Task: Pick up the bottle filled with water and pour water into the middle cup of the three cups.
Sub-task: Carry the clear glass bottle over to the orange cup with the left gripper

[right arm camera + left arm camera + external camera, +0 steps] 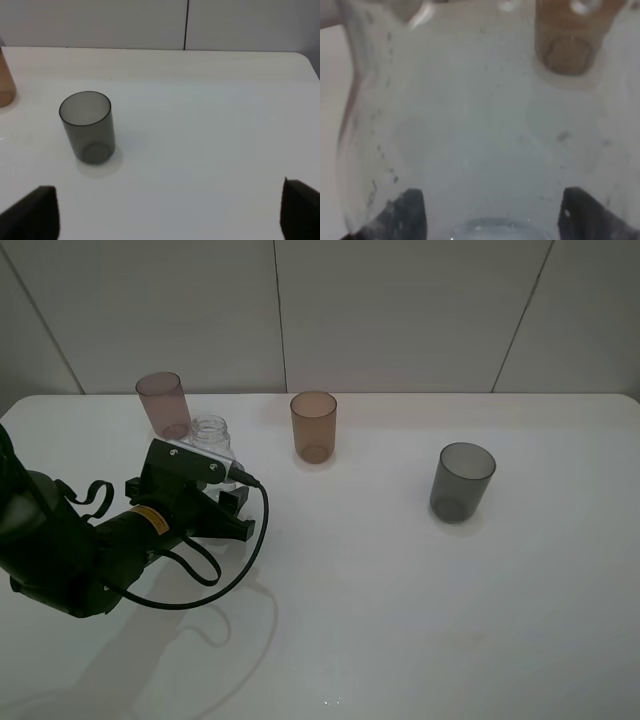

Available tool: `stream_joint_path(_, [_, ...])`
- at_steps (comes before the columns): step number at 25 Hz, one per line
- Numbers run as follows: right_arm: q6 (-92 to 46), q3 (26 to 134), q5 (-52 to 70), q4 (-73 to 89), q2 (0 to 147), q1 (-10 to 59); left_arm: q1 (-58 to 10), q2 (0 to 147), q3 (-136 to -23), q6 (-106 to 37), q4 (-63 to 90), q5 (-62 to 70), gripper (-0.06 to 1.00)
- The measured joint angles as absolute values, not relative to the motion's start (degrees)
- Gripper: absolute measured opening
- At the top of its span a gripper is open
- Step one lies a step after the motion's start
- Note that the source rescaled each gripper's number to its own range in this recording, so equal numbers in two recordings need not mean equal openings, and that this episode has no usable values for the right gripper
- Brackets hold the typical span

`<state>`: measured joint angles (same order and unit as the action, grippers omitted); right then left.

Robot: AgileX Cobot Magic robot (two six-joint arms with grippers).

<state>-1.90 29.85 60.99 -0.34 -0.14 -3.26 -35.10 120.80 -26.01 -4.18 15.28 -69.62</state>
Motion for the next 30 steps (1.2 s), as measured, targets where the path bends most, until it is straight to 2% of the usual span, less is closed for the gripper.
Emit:
stream_joint_path(14, [-1.9, 29.8, 61.0, 0.0, -0.1, -3.3, -35.1, 119.9, -25.4, -4.0, 15.7, -69.2, 0.01])
stream_joint_path(20, [-1.9, 29.8, 61.0, -0.3, -0.1, -3.3, -35.1, 110.8, -24.9, -6.6, 16.0, -67.2, 0.01])
stream_joint_path(30, [-1.9, 29.8, 61.0, -0.3, -0.1, -3.3, -35.1, 97.9, -34.7, -30.2, 17.5, -37.4, 0.01])
